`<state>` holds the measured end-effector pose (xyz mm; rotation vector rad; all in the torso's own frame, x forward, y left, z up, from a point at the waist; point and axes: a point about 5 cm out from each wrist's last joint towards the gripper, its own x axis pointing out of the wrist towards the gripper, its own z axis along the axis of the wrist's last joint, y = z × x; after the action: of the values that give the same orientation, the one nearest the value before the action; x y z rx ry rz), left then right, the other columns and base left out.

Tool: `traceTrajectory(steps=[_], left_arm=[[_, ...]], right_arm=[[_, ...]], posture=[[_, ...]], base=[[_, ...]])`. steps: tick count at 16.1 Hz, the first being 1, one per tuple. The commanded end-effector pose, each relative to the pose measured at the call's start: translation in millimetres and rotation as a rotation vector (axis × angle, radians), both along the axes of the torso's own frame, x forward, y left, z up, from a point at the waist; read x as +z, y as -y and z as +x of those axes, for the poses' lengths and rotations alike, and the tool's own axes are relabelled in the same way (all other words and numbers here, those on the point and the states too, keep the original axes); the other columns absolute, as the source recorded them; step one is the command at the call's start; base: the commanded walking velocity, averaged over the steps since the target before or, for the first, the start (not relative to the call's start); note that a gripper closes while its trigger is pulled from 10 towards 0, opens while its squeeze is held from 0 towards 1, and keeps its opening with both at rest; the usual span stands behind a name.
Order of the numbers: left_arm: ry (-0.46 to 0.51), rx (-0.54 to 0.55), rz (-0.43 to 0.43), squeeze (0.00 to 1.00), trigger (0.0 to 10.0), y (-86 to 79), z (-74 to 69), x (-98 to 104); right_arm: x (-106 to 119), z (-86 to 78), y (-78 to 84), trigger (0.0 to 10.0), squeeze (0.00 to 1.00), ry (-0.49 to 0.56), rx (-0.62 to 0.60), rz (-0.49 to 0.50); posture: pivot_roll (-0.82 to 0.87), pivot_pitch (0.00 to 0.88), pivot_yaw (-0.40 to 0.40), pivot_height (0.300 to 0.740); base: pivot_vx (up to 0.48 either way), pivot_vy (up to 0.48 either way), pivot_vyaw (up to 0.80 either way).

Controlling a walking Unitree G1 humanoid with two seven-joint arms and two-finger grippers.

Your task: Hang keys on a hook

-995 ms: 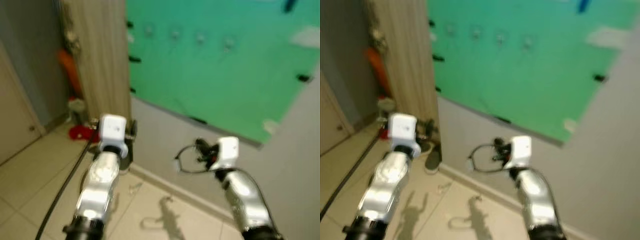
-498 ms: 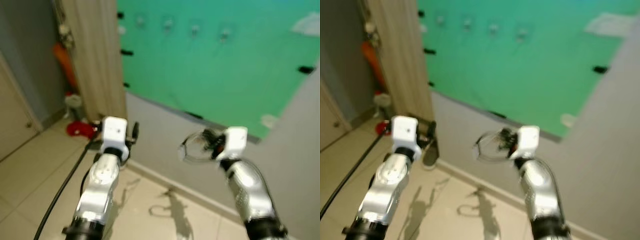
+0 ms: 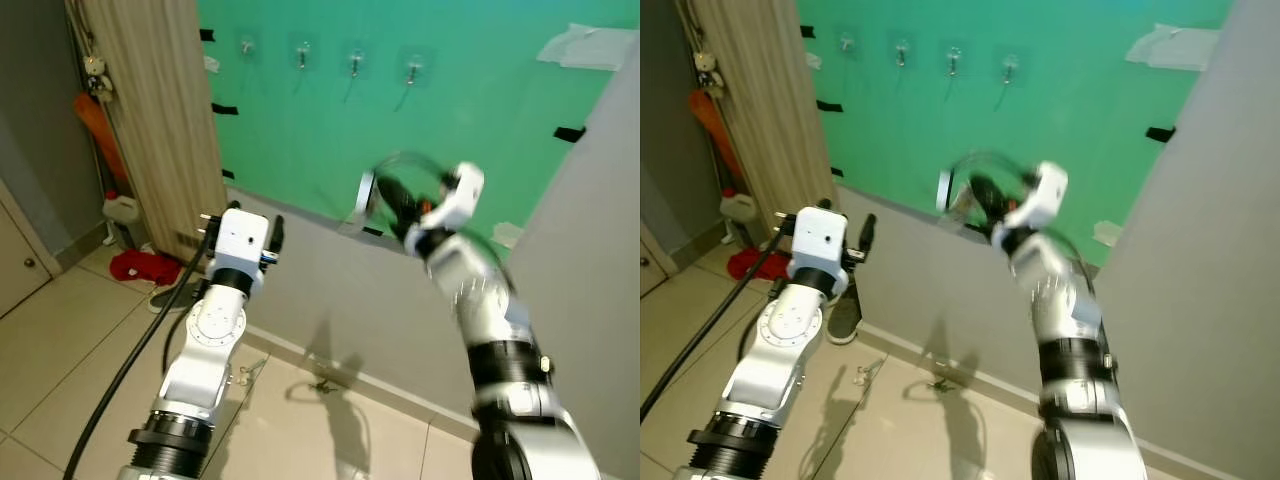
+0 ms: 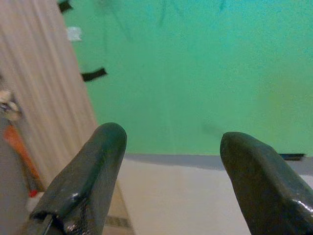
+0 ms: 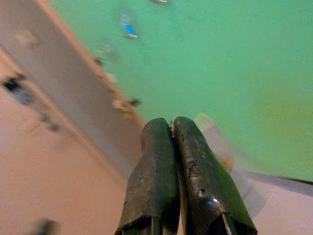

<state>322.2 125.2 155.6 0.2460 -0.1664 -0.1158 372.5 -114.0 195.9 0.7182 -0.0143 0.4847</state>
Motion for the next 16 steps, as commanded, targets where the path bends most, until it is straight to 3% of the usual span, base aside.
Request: traceTrajectory(steps=[1, 3, 6, 9, 16], left_arm=[[0.01, -0.017, -0.015, 0.0, 10.0, 3.2, 2.7, 4.6], [-0.013, 0.009, -0.059, 0.0, 10.0, -0.1, 4.3, 2.1], [-0.01, -0.002, -0.094, 0.0, 10.0, 2.8, 3.2, 1.6], [-0.013, -0.007, -0.093, 0.0, 10.0, 3.1, 3.4, 1.1], [0.025, -0.041, -0.063, 0.0, 10.0, 5.2, 5.4, 7.9]], right_arm=[[7.4, -0.4, 0.8, 10.0, 0.0, 0.001, 0.031, 0.069], [11.1, -4.0, -3.2, 10.0, 0.0, -0.04, 0.122, 0.225], [25.2, -19.2, -4.7, 10.0, 0.0, 0.029, 0.325, 0.39], [29.8, -26.3, -5.5, 10.0, 0.0, 0.056, 0.378, 0.393], [28.7, -25.7, -0.5, 10.0, 0.0, 0.059, 0.312, 0.337]], posture=[[-0.06, 0.0, -0.019, 0.74], [-0.07, 0.0, -0.025, 0.74], [-0.07, 0.0, -0.024, 0.74], [-0.07, 0.0, -0.022, 0.74], [-0.07, 0.0, -0.016, 0.74]], base=[[0.244, -0.379, 0.0], [0.272, -0.394, 0.0], [0.208, -0.24, 0.0], [0.0, 0.0, 0.0], [0.0, 0.0, 0.0]])
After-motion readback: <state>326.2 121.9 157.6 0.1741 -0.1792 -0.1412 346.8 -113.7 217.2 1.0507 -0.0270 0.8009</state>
